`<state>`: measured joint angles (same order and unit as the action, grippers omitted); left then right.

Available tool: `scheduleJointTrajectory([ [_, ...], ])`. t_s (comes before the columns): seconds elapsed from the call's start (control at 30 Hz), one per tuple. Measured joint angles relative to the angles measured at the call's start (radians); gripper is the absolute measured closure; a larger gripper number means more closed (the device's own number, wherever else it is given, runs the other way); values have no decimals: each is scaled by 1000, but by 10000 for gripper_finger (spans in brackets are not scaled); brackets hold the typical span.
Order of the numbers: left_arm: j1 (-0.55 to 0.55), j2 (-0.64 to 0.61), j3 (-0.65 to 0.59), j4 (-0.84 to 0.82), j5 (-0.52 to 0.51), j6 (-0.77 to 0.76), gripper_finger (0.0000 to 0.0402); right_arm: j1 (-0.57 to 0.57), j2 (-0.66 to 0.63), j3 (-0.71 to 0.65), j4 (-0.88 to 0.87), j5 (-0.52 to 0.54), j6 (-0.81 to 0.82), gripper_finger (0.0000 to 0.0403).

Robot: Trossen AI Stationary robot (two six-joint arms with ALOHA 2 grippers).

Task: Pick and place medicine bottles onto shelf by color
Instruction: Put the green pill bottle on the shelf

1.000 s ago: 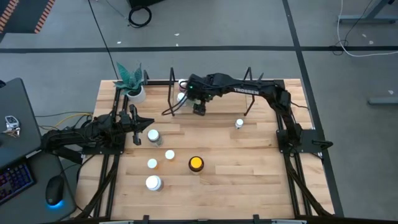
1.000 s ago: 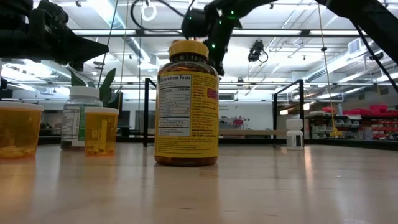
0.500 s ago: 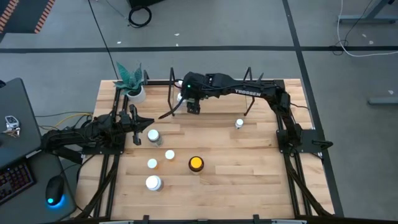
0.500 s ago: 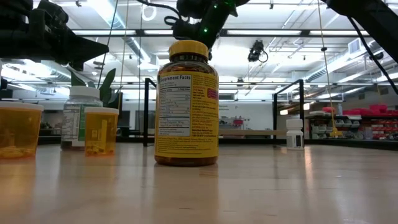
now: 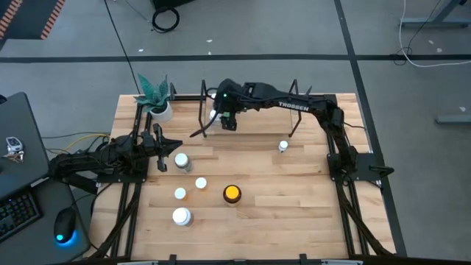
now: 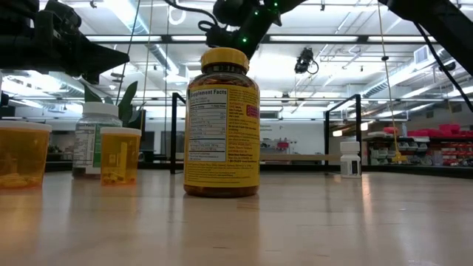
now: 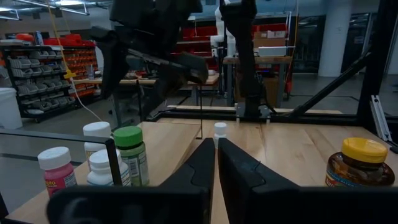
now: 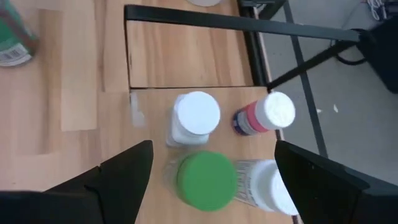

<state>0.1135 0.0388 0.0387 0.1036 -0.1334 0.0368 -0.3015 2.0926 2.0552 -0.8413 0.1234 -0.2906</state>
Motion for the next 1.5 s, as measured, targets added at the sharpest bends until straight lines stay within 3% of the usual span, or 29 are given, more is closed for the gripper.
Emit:
scheduleJointTrajectory([
  [0.2,0,0,0,0,0,0,366,-25,0,-48,53,-119,-44,62],
  [0.6,0,0,0,0,0,0,376,-48,0,-104,215,-117,-72,80],
  [1.3,0,0,0,0,0,0,373,-60,0,-137,204,-116,-66,86],
  [1.5,0,0,0,0,0,0,366,-61,0,-136,170,-73,-68,90],
])
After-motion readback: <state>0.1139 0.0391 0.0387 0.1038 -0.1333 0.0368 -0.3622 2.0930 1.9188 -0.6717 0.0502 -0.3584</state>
